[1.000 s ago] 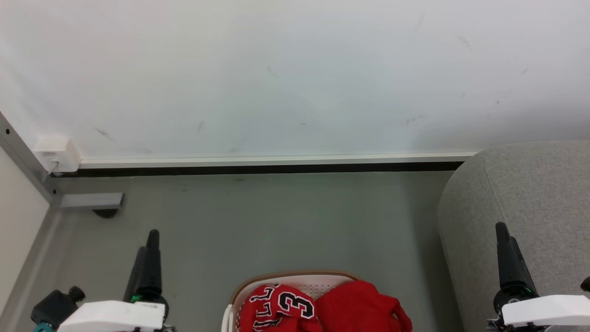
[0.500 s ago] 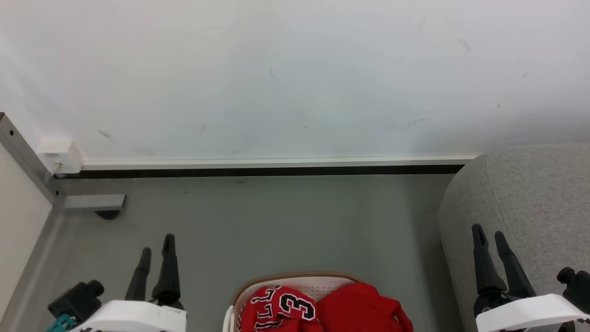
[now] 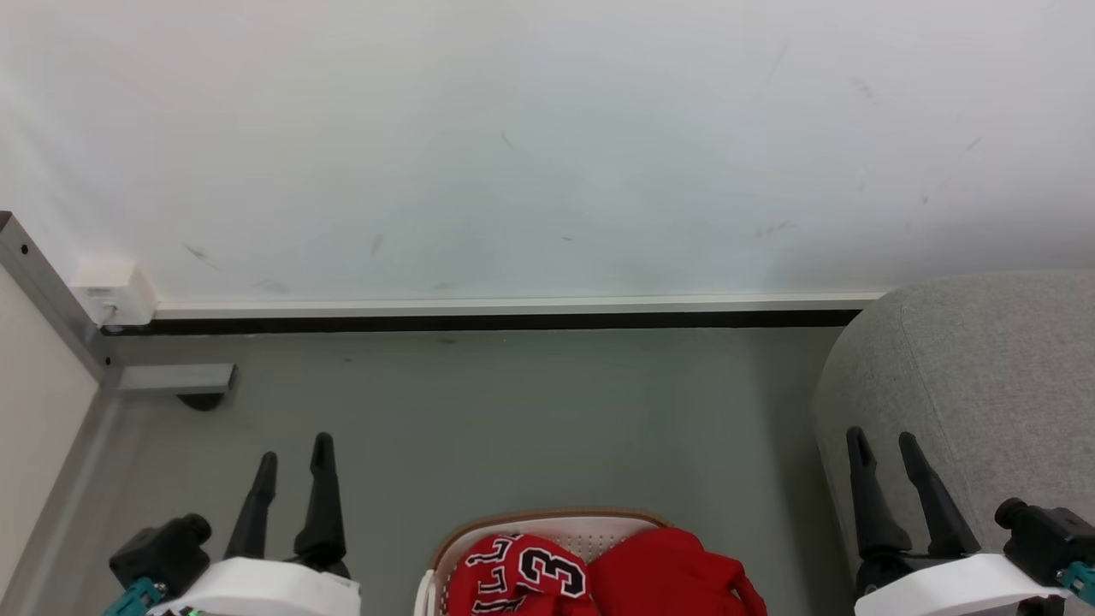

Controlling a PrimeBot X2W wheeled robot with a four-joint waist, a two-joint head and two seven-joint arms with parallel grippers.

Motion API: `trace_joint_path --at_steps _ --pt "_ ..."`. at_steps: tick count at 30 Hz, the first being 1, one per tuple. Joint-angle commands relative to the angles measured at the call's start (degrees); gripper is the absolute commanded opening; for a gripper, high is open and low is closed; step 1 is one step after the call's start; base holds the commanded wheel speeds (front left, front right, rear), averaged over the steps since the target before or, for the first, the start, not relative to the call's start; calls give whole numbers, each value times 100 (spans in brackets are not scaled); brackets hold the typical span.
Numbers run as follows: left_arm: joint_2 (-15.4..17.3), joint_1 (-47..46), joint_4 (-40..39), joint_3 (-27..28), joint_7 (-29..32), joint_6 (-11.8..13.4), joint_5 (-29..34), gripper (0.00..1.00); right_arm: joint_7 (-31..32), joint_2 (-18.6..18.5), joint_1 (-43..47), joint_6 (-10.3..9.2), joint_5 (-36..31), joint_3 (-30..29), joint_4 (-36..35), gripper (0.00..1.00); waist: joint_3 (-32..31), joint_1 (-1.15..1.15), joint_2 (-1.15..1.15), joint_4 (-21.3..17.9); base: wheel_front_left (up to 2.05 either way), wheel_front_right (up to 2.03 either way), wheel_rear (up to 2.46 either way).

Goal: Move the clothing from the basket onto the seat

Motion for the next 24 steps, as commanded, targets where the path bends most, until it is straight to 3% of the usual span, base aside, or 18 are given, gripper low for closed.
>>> trace_joint_path --at_steps 1,24 --pt "54 19 -44 -7 -74 13 225 100 -63 -20 -143 -7 -187 30 -5 100 -3 0 0 4 0 0 0" --pt "64 27 -6 -120 -366 113 1360 100 -351 9 -171 -9 -1139 262 14 100 -32 -1 0 0 0 0 0"
